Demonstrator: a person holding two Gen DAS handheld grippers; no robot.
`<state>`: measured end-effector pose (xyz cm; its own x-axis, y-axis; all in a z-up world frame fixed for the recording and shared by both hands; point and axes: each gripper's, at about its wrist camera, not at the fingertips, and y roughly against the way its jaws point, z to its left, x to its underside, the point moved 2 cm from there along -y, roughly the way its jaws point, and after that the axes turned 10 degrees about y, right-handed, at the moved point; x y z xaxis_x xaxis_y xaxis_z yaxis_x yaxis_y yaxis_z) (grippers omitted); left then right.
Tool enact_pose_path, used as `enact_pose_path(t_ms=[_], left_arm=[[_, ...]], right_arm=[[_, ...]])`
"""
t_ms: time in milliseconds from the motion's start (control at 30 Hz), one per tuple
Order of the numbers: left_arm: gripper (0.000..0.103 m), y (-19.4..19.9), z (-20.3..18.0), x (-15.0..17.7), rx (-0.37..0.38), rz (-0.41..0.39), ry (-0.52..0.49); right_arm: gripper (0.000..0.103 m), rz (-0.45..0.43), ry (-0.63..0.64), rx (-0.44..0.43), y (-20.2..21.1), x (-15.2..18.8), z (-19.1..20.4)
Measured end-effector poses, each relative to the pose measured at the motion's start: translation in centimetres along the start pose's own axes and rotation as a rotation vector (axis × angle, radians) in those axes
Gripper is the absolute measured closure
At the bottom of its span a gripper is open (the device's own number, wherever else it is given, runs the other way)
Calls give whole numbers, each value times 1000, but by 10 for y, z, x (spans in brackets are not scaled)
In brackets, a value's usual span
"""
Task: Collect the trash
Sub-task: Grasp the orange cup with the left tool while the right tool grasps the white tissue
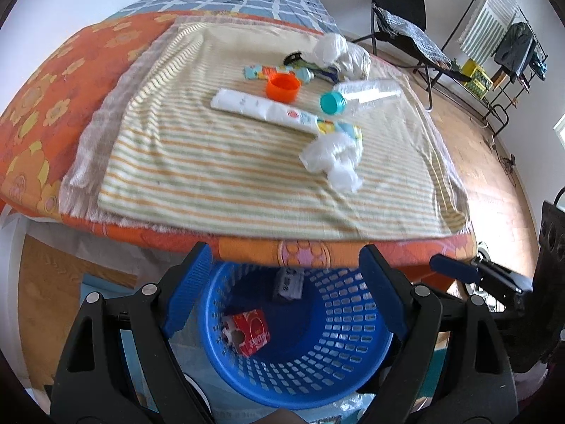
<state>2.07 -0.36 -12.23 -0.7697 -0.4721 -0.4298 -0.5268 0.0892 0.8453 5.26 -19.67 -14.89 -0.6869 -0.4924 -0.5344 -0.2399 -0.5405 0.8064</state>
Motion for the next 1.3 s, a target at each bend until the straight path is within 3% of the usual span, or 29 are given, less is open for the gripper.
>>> enact_pose_path(t_ms=[400, 667, 967, 1300], left_arm=[[16, -10, 4, -71, -13, -58, 9], [16, -37, -2, -114, 21, -75, 12], [16, -93, -11, -147, 29, -22, 7], [16, -145, -15, -157, 0, 33, -13]], right_arm=[[45, -29, -13, -8, -11, -38, -6], [45, -28, -17, -15, -33, -60, -3], [45, -18, -50, 8, -61, -74, -9], [45, -15, -47, 47, -76, -86, -10]])
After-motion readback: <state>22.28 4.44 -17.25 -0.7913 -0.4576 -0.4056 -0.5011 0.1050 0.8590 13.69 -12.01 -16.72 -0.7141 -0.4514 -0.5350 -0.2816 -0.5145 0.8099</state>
